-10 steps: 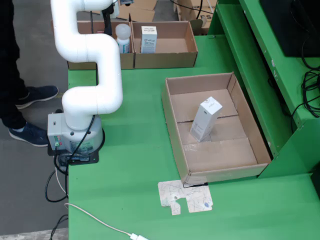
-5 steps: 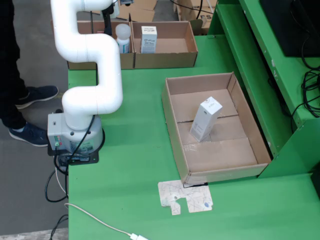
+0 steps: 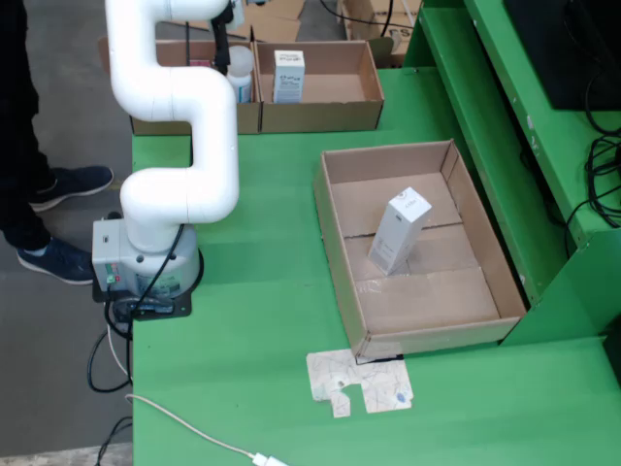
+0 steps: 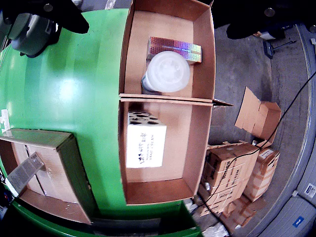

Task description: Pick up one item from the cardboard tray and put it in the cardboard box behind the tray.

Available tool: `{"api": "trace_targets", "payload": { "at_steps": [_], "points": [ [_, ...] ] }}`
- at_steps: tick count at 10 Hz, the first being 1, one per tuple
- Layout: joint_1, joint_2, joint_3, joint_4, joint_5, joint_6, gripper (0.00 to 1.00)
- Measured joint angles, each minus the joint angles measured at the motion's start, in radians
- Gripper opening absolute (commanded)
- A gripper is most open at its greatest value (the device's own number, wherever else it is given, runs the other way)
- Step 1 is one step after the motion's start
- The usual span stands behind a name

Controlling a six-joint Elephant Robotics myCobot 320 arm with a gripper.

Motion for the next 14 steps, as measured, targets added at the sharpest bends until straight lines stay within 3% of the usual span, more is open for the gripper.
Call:
{"api": "trace_targets", "payload": {
  "at_steps": [12, 14],
  "points": [
    [-0.295, 0.035, 0.000, -0.069, 0.069, -0.344, 1.00],
    [-0.308, 0.042, 0.000, -0.068, 0.066, -0.353, 1.00]
  ]
}}
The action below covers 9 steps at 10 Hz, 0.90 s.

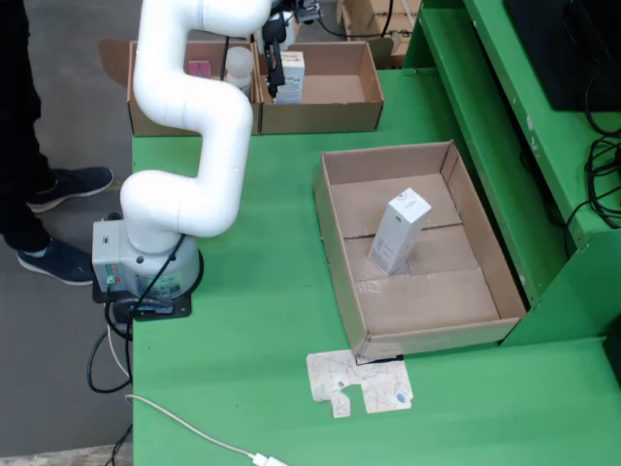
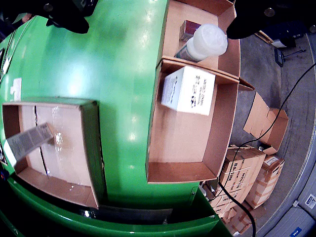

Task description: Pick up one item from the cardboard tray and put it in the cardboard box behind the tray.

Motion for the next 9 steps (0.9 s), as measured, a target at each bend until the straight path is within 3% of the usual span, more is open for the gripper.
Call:
{"api": "trace_targets", "payload": {
  "at_steps": [3, 5, 9],
  "points": [
    [-0.080, 0.028, 0.000, -0.017, 0.012, -0.103, 1.00],
    [-0.075, 0.029, 0.000, -0.020, 0.008, -0.103, 1.00],
    [-0.198, 0.077, 0.000, -0.068, 0.031, -0.252, 1.00]
  ]
}}
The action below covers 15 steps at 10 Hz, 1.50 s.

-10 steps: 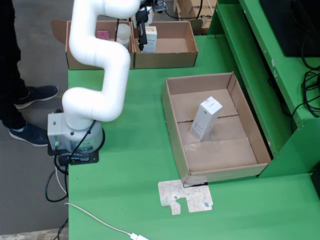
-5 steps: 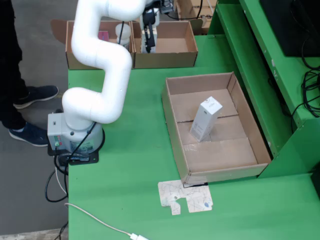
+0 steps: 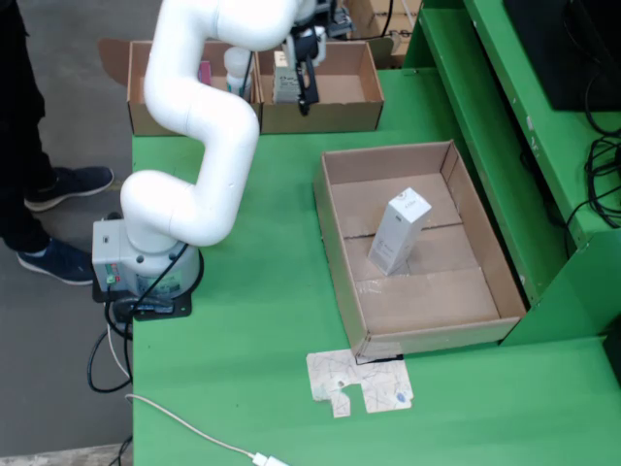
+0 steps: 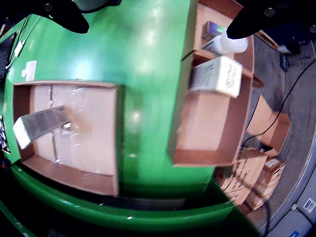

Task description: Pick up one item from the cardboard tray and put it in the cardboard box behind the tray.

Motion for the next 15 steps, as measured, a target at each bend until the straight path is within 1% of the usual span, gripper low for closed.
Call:
{"api": "trace_targets", "payload": {
  "at_steps": [2, 5, 8, 10, 11, 12, 13, 14, 15],
  "points": [
    [-0.025, 0.002, 0.000, -0.018, 0.000, -0.026, 1.00],
    [-0.138, 0.029, 0.000, -0.098, 0.031, -0.146, 1.00],
    [-0.255, 0.061, 0.000, -0.170, 0.035, -0.259, 1.00],
    [-0.321, 0.063, 0.000, -0.202, 0.040, -0.316, 1.00],
    [-0.348, 0.064, 0.000, -0.210, 0.032, -0.328, 1.00],
    [-0.385, 0.064, 0.000, -0.244, 0.048, -0.373, 1.00],
    [-0.428, 0.064, 0.000, -0.255, 0.038, -0.406, 1.00],
    [-0.443, 0.068, 0.000, -0.259, 0.040, -0.411, 1.00],
    [-0.474, 0.071, 0.000, -0.273, 0.051, -0.442, 1.00]
  ]
}}
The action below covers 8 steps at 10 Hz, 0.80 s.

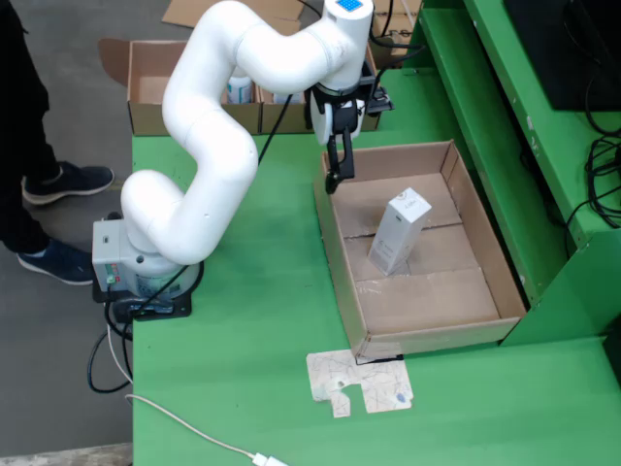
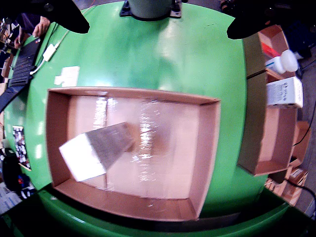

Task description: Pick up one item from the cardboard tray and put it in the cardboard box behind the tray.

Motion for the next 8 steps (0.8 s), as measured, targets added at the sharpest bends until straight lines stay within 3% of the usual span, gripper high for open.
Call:
{"api": "trace_targets", "payload": {
  "at_steps": [3, 8],
  "points": [
    [-0.084, 0.014, 0.002, -0.040, -0.008, -0.078, 1.00],
    [-0.298, -0.015, 0.002, -0.029, -0.037, -0.298, 1.00]
  ]
}}
